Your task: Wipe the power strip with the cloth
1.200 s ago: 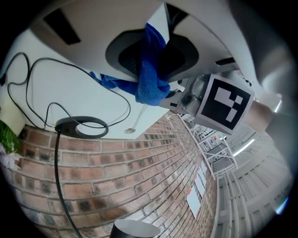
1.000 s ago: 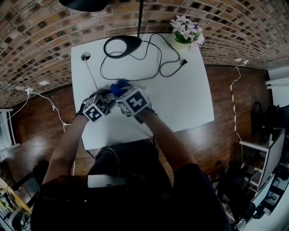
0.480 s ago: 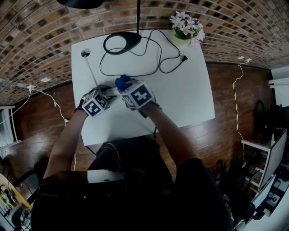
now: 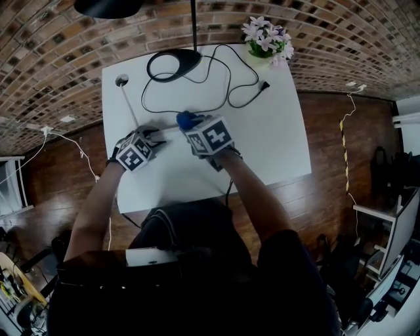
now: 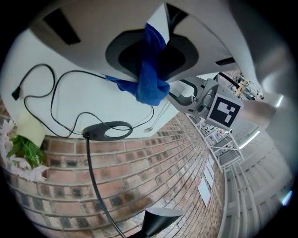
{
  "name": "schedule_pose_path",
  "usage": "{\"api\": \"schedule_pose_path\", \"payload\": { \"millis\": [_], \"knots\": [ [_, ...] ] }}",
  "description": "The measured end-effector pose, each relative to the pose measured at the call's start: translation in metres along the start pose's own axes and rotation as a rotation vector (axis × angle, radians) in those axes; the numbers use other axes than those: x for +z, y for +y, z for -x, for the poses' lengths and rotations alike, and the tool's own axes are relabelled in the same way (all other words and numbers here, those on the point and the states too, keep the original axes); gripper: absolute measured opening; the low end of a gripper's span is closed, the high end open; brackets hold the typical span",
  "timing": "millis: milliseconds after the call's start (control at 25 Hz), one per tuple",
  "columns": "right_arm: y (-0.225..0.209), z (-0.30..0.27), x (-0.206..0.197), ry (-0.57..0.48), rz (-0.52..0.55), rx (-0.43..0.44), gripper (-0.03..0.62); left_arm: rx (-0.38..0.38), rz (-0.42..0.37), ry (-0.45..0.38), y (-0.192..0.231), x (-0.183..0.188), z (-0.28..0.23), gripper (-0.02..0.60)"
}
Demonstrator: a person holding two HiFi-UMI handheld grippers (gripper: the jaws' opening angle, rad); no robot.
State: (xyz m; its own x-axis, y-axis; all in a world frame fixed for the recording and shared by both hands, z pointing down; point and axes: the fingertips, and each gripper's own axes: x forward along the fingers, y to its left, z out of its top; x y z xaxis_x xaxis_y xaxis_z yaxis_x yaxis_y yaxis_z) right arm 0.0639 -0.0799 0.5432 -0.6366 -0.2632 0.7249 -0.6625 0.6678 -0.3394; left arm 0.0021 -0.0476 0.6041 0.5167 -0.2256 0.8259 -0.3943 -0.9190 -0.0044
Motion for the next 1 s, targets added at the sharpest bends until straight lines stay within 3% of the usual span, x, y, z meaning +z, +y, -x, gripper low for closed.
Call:
{"api": "schedule_pose_path", "payload": {
  "millis": [600,1000],
  "knots": [
    [-0.026,0.016,-0.003,-0.033,-0.048,0.011,0.064,0.010,0.031,0.034,0.000,-0.001,-0.001,0.202],
    [-0.035,0.020,-0.005,-0.040,-0.002,-0.013,0.064,0.017,0.048,0.030,-0.001,0.001,-0.002,0.204]
  ]
}}
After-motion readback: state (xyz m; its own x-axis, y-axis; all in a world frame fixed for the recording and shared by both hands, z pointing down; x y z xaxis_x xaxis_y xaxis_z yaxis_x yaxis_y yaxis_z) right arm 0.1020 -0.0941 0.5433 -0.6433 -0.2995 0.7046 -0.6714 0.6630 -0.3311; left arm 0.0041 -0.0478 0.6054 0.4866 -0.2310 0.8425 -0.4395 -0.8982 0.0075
